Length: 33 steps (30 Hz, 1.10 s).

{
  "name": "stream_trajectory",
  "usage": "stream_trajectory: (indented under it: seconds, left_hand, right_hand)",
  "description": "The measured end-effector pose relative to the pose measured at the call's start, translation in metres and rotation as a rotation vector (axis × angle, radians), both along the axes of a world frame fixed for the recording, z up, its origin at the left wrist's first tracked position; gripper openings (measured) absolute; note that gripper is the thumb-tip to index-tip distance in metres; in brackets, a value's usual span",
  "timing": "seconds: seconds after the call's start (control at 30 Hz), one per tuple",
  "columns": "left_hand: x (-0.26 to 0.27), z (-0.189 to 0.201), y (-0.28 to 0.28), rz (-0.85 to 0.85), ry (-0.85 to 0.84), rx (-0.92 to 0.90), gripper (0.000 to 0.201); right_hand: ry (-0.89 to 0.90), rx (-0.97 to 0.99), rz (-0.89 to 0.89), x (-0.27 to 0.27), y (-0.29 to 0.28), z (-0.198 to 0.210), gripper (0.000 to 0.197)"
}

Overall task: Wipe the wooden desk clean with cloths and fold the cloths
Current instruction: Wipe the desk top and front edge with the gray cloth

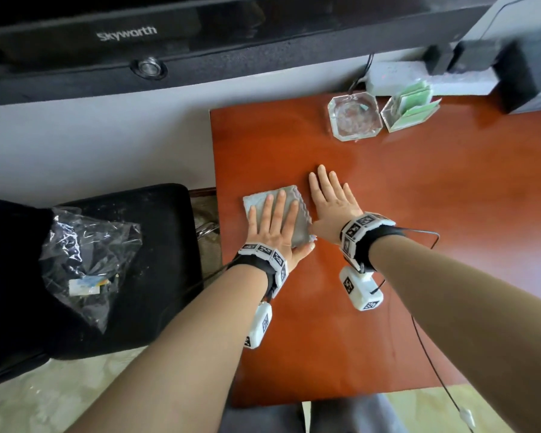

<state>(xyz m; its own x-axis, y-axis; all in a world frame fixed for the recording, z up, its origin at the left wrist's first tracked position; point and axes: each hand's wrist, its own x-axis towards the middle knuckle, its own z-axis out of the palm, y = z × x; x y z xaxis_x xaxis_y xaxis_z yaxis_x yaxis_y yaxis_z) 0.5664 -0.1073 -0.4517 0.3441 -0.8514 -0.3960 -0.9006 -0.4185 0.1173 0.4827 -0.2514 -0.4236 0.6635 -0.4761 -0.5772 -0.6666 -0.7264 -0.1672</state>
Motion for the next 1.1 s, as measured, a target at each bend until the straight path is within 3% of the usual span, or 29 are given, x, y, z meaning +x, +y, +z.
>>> stream_trajectory:
  seconds: [0.23, 0.43, 0.57, 0.67, 0.8, 0.9, 1.1]
  left_hand:
    - [0.013, 0.0, -0.032, -0.096, -0.04, 0.015, 0.096]
    - [0.021, 0.005, -0.049, -0.142, -0.031, 0.008, 0.102]
    - [0.036, 0.012, -0.038, -0.186, 0.049, -0.069, 0.092]
    - [0.051, 0.016, -0.018, -0.065, 0.033, -0.159, 0.082]
    - [0.065, 0.014, 0.009, 0.147, 0.026, -0.139, 0.079]
    - [0.063, 0.011, 0.017, 0.154, -0.016, -0.04, 0.08]
    - [0.057, 0.013, 0.01, 0.221, -0.025, -0.015, 0.079]
  right_hand:
    - [-0.023, -0.001, -0.025, 0.001, 0.001, -0.001, 0.083]
    - [-0.115, 0.098, -0.155, 0.004, -0.007, 0.014, 0.086]
    - [-0.255, -0.037, -0.221, 0.012, 0.003, 0.029, 0.086]
    - [-0.333, 0.01, -0.174, 0.021, 0.015, 0.03, 0.087]
    - [-0.309, 0.082, 0.029, 0.03, 0.035, 0.011, 0.079]
    - [-0.203, -0.025, 0.168, 0.027, 0.05, -0.005, 0.073]
    - [-0.142, -0.033, 0.155, 0.016, 0.021, -0.01, 0.068]
